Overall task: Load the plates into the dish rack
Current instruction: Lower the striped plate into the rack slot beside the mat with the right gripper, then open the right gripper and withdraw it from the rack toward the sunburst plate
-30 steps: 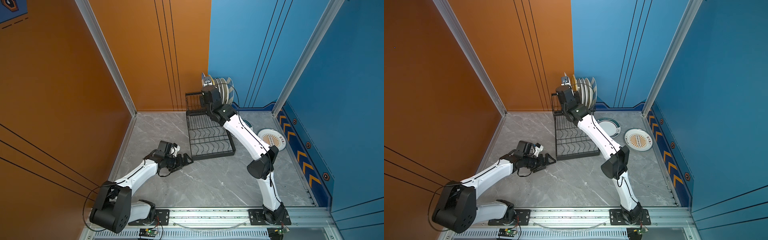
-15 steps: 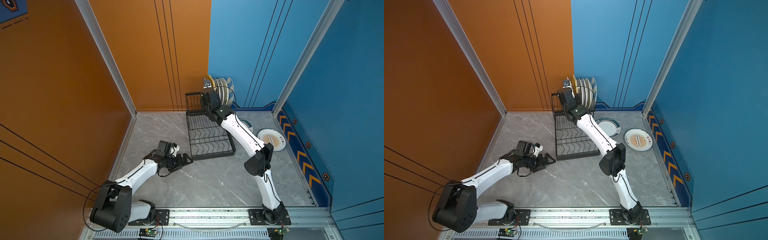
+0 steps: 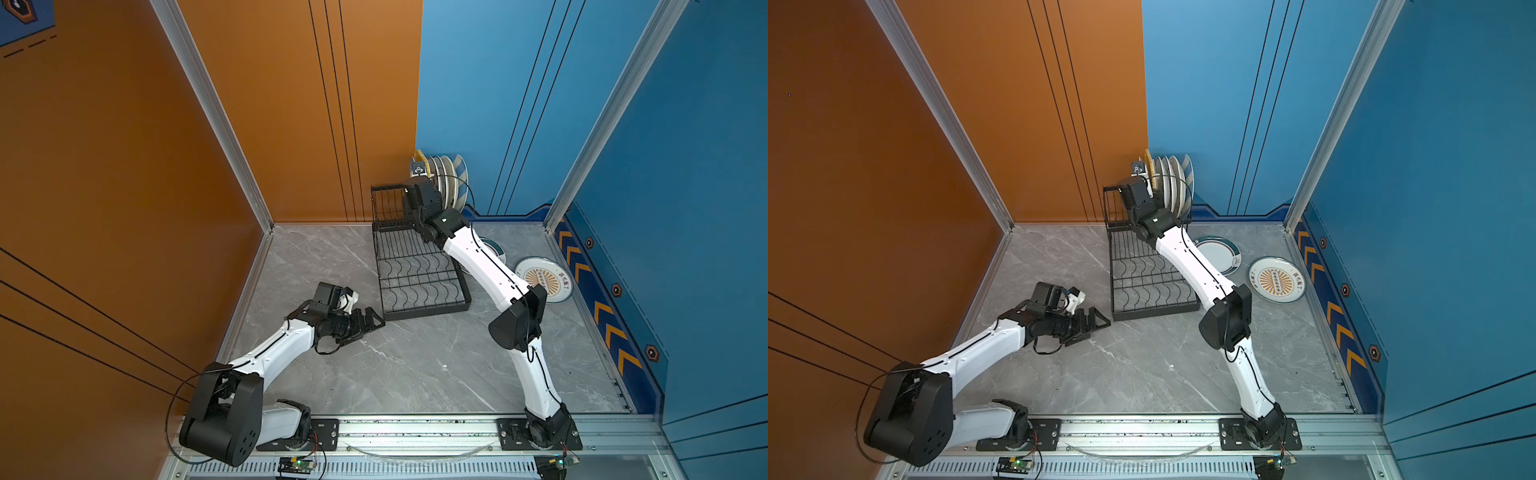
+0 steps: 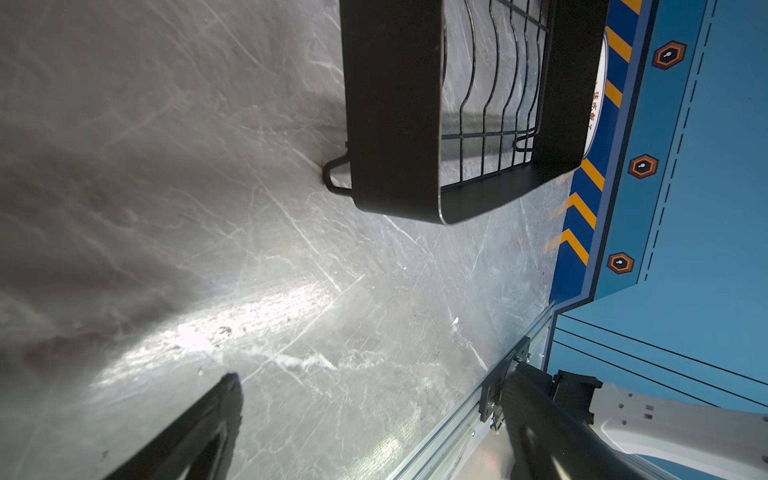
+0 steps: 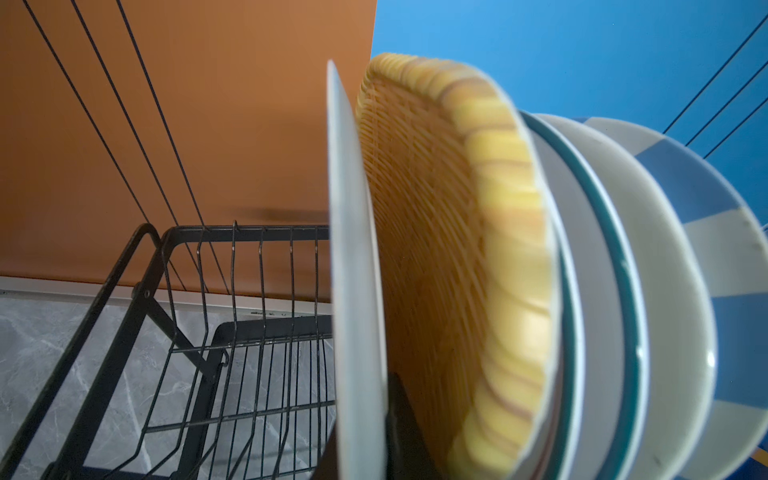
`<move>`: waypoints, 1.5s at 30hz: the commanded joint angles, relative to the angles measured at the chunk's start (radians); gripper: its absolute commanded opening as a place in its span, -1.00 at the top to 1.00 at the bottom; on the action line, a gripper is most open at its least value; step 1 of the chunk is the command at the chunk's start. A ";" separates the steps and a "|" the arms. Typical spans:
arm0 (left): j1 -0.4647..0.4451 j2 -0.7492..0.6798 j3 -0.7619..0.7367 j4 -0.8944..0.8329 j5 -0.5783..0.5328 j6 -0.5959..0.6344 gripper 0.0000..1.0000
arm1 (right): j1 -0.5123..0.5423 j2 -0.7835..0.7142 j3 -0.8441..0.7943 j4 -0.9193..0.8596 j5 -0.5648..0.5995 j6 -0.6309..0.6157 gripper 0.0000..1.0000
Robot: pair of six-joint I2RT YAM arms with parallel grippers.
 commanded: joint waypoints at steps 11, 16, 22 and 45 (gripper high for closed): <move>0.008 -0.044 -0.024 -0.016 0.014 0.001 -0.96 | 0.017 -0.065 -0.006 -0.045 0.032 -0.004 0.48; 0.005 -0.052 -0.028 -0.016 0.014 -0.002 -0.96 | 0.029 -0.127 -0.058 -0.044 0.037 -0.003 0.34; -0.001 -0.057 -0.026 -0.017 0.012 -0.004 -0.96 | 0.040 -0.261 -0.178 -0.046 0.006 0.038 0.11; -0.081 -0.044 0.008 -0.005 -0.027 -0.008 -0.96 | -0.280 -0.866 -1.080 -0.057 -0.409 0.470 -0.25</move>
